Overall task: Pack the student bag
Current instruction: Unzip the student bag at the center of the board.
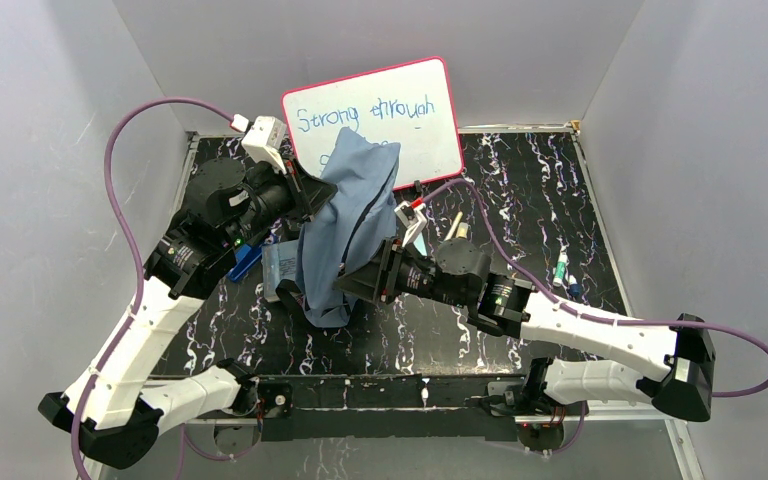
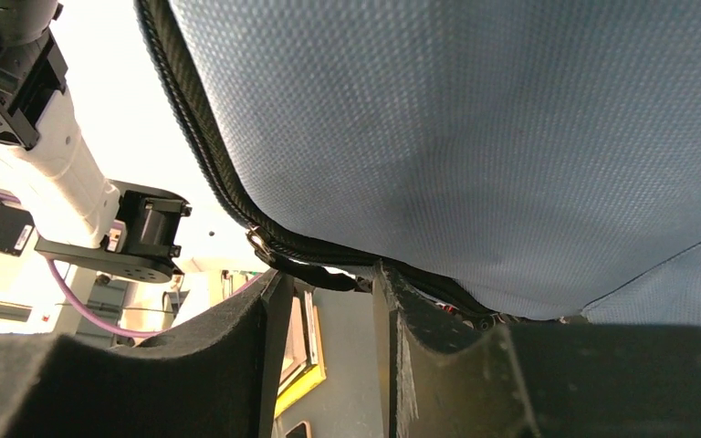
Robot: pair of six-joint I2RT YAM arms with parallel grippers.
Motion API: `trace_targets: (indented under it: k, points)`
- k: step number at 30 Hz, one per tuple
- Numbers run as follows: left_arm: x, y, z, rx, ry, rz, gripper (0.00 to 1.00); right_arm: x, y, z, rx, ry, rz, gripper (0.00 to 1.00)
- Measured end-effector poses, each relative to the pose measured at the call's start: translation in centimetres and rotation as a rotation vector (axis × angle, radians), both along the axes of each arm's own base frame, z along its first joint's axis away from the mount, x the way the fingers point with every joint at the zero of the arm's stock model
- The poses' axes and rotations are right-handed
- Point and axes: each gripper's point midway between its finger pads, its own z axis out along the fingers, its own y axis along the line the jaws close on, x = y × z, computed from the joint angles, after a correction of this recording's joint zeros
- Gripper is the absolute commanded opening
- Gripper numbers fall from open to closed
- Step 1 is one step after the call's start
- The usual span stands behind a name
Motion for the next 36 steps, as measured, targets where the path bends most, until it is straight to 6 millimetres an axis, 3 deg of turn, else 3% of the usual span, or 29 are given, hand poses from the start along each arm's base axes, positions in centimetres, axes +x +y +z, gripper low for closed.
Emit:
trace_targets:
  k: [9, 26, 36]
  points:
    - [0.0, 0.0, 0.0, -0.004, 0.002, 0.001, 0.00, 0.0, 0.1, 0.8, 0.030, -0.012, 0.004, 0.45]
    - [0.0, 0.0, 0.0, -0.009, 0.005, 0.002, 0.00, -0.1, -0.3, 1.3, 0.040, -0.016, -0.004, 0.13]
    - [0.0, 0.0, -0.2, -0.008, 0.003, 0.001, 0.00, -0.1, -3.4, 2.6, 0.006, -0.073, -0.059, 0.07]
